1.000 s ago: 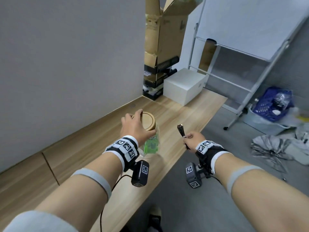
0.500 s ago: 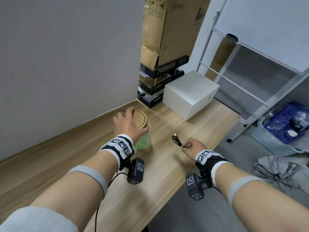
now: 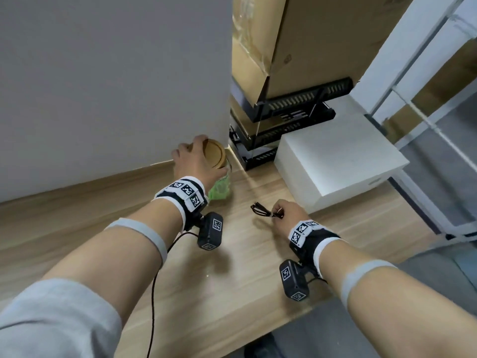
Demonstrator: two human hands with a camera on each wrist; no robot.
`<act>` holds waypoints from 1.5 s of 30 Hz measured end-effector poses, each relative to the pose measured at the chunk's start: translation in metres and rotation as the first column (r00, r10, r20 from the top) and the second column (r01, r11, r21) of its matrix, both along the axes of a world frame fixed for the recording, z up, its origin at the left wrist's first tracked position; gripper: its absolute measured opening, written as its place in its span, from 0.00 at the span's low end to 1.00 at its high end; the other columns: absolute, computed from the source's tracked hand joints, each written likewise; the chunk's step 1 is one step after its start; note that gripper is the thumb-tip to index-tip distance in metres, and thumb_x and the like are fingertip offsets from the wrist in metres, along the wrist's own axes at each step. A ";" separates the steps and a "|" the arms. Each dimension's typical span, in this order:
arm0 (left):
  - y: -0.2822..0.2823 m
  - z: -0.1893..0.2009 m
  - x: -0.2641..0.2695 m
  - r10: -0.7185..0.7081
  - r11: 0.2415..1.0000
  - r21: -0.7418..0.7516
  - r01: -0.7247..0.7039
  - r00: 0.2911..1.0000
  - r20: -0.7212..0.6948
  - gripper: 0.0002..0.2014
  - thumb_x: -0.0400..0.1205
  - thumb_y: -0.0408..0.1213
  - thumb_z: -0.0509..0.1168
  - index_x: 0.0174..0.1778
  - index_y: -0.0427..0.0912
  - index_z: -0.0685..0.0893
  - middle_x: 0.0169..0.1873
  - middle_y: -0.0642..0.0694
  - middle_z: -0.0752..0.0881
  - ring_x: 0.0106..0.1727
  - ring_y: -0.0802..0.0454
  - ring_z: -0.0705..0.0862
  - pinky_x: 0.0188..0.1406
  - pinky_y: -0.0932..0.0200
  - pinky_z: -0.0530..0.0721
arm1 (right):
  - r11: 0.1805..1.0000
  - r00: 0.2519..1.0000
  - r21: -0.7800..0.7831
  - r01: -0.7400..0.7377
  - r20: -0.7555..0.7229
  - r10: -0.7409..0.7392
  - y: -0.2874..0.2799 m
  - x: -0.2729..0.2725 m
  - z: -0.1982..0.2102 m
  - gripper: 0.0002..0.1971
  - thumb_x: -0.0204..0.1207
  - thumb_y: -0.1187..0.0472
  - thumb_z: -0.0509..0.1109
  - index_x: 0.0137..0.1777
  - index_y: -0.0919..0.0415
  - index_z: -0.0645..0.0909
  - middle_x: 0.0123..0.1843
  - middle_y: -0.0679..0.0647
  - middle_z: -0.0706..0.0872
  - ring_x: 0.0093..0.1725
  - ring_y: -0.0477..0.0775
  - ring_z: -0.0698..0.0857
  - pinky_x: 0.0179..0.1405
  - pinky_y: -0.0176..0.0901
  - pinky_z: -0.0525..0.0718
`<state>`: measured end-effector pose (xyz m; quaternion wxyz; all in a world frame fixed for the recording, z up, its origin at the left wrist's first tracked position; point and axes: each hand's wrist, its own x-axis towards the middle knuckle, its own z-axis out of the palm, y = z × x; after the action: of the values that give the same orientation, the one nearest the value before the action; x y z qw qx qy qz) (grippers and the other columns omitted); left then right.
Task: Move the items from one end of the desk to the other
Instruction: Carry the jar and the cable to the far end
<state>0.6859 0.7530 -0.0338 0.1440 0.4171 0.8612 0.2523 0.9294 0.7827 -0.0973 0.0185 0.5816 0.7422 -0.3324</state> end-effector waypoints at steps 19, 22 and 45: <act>0.057 -0.021 -0.032 0.041 0.998 0.043 -0.036 0.991 -0.126 0.50 0.62 0.66 0.75 0.79 0.56 0.64 0.71 0.42 0.74 0.69 0.38 0.76 0.67 0.41 0.78 | 0.885 0.847 0.112 -0.451 0.368 0.384 0.111 -0.081 -0.042 0.19 0.75 0.69 0.66 0.65 0.59 0.80 0.68 0.64 0.72 0.71 0.68 0.71 0.71 0.61 0.77; 0.060 -0.024 -0.035 0.025 0.998 0.054 -0.017 0.990 -0.137 0.49 0.63 0.66 0.74 0.79 0.55 0.66 0.71 0.41 0.73 0.69 0.38 0.75 0.69 0.43 0.77 | 0.875 0.851 0.204 -0.440 0.407 0.333 0.118 -0.088 -0.047 0.20 0.74 0.69 0.67 0.68 0.61 0.78 0.68 0.66 0.72 0.70 0.70 0.72 0.68 0.59 0.75; -0.169 0.032 -0.077 0.231 0.971 0.058 -0.232 0.972 0.036 0.21 0.77 0.38 0.72 0.68 0.50 0.85 0.71 0.41 0.73 0.73 0.44 0.75 0.73 0.65 0.65 | 0.955 0.945 0.054 -0.293 -0.139 0.297 -0.042 -0.167 0.038 0.10 0.76 0.64 0.61 0.46 0.54 0.84 0.51 0.57 0.90 0.50 0.63 0.87 0.53 0.47 0.86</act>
<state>0.6089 0.5843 -0.0021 0.1131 0.3144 0.8936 0.2997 0.7628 0.7409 -0.0592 0.0043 0.4384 0.8255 -0.3554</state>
